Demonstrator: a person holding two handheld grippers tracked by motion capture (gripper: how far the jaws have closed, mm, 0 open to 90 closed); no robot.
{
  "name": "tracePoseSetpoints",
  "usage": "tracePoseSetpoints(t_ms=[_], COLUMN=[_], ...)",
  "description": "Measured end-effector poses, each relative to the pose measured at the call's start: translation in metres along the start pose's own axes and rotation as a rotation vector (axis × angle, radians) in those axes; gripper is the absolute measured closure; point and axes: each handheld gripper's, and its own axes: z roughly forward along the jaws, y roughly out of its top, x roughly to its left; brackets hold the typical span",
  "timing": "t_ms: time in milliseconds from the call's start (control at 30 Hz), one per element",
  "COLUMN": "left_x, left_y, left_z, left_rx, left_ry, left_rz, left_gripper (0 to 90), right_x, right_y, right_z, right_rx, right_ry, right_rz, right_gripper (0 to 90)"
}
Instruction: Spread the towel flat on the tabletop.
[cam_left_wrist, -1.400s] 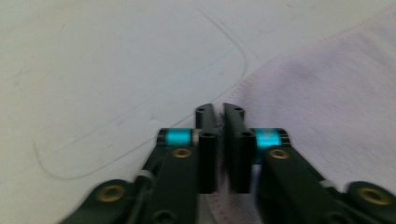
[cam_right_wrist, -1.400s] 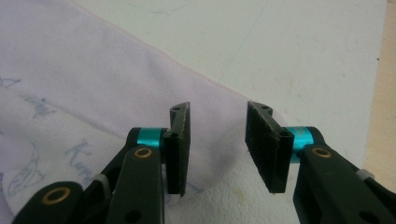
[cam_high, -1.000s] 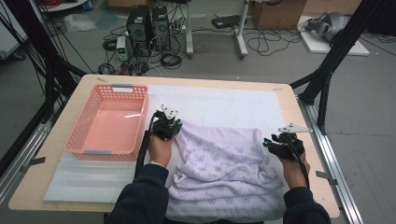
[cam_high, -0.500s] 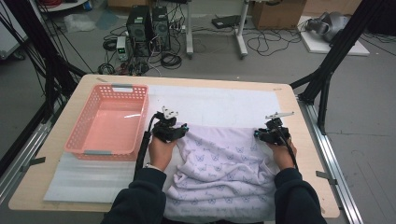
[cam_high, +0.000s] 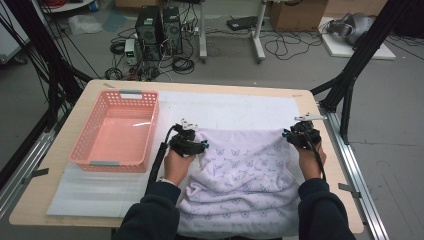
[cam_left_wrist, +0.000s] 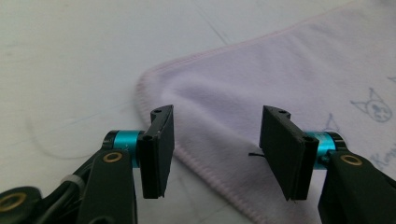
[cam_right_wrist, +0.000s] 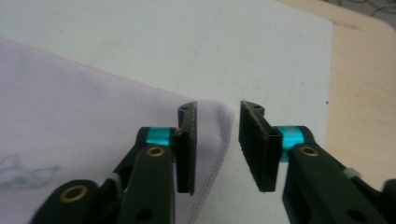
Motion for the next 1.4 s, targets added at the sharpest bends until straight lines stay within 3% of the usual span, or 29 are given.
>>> tracePoseSetpoints(t_ms=[33, 67, 133, 200, 233, 267, 333, 400, 433, 500, 567, 667, 733, 833, 900, 967, 1033, 1100, 1133, 1200, 1233, 1367, 1400], left_x=[-0.003, -0.008, -0.014, -0.017, -0.017, -0.016, -0.009, 0.005, 0.012, 0.024, 0.034, 0.039, 0.038, 0.031, 0.025, 0.02, 0.017, 0.015, 0.014, 0.013, 0.012, 0.007, 0.007], left_y=[-0.002, -0.003, -0.003, -0.002, 0.0, 0.002, 0.006, 0.014, 0.019, 0.027, 0.032, 0.032, 0.031, 0.029, 0.028, 0.026, 0.024, 0.022, 0.021, 0.018, 0.017, 0.01, 0.009], left_z=[0.004, 0.006, 0.008, 0.009, 0.008, 0.009, 0.011, 0.009, 0.008, 0.004, 0.002, 0.0, 0.0, -0.002, -0.003, -0.004, -0.005, -0.007, -0.009, -0.01, -0.011, -0.013, -0.012], left_rx=[0.013, 0.009, 0.003, -0.006, 0.003, 0.016, 0.016, -0.03, -0.045, -0.079, -0.097, -0.11, -0.13, -0.158, -0.161, -0.158, -0.143, -0.139, -0.139, -0.124, -0.117, -0.086, -0.067], left_ry=[-0.002, 0.019, 0.049, 0.025, 0.018, 0.02, 0.061, 0.136, 0.154, 0.205, 0.227, 0.212, 0.168, 0.092, 0.052, 0.012, -0.012, -0.036, -0.041, -0.052, -0.054, -0.058, -0.065], left_rz=[0.02, 0.059, 0.096, 0.134, 0.171, 0.179, 0.162, 0.121, 0.086, 0.062, 0.029, -0.017, -0.039, -0.049, -0.033, -0.02, -0.016, -0.016, -0.019, -0.018, -0.015, -0.009, -0.005], left_gripper=[45.2, 43.3, 44.1, 59.3, 77.0, 84.2, 84.8, 84.9, 85.0, 85.0, 84.9, 80.4, 58.8, 43.6, 39.1, 36.9, 35.1, 34.5, 34.1, 34.2, 34.2, 34.4, 34.3], right_x=[-0.001, -0.001, -0.001, 0.0, 0.002, 0.003, 0.006, 0.01, 0.012, 0.016, 0.021, 0.026, 0.026, 0.027, 0.03, 0.032, 0.032, 0.029, 0.028, 0.025, 0.024, 0.009, 0.005], right_y=[0.0, 0.0, 0.002, 0.003, 0.003, 0.003, 0.003, 0.002, 0.001, -0.002, -0.006, -0.011, -0.012, -0.014, -0.016, -0.018, -0.015, -0.012, -0.01, -0.005, -0.002, 0.007, 0.007], right_z=[-0.004, -0.009, -0.018, -0.025, -0.028, -0.03, -0.032, -0.033, -0.033, -0.032, -0.028, -0.021, -0.014, 0.002, 0.013, 0.021, 0.021, 0.018, 0.018, 0.023, 0.025, 0.03, 0.03], right_rx=[-0.01, -0.023, -0.051, -0.07, -0.072, -0.075, -0.082, -0.08, -0.083, -0.066, -0.04, -0.004, 0.017, 0.058, 0.097, 0.124, 0.128, 0.123, 0.126, 0.13, 0.119, 0.025, 0.011], right_ry=[0.008, 0.014, 0.04, 0.053, 0.069, 0.08, 0.117, 0.131, 0.15, 0.201, 0.225, 0.223, 0.22, 0.262, 0.253, 0.252, 0.242, 0.261, 0.273, 0.257, 0.218, 0.016, -0.009], right_rz=[-0.002, -0.006, 0.003, 0.004, 0.011, 0.011, 0.01, 0.0, 0.0, -0.001, -0.039, -0.059, -0.053, -0.046, -0.086, -0.095, -0.094, -0.118, -0.121, -0.146, -0.158, -0.08, -0.051], right_gripper=[63.2, 63.0, 60.3, 58.5, 56.4, 54.9, 54.2, 52.0, 50.9, 49.0, 47.7, 44.9, 41.3, 26.0, 22.8, 21.0, 30.7, 72.9, 81.9, 85.3, 85.6, 85.8, 85.6])
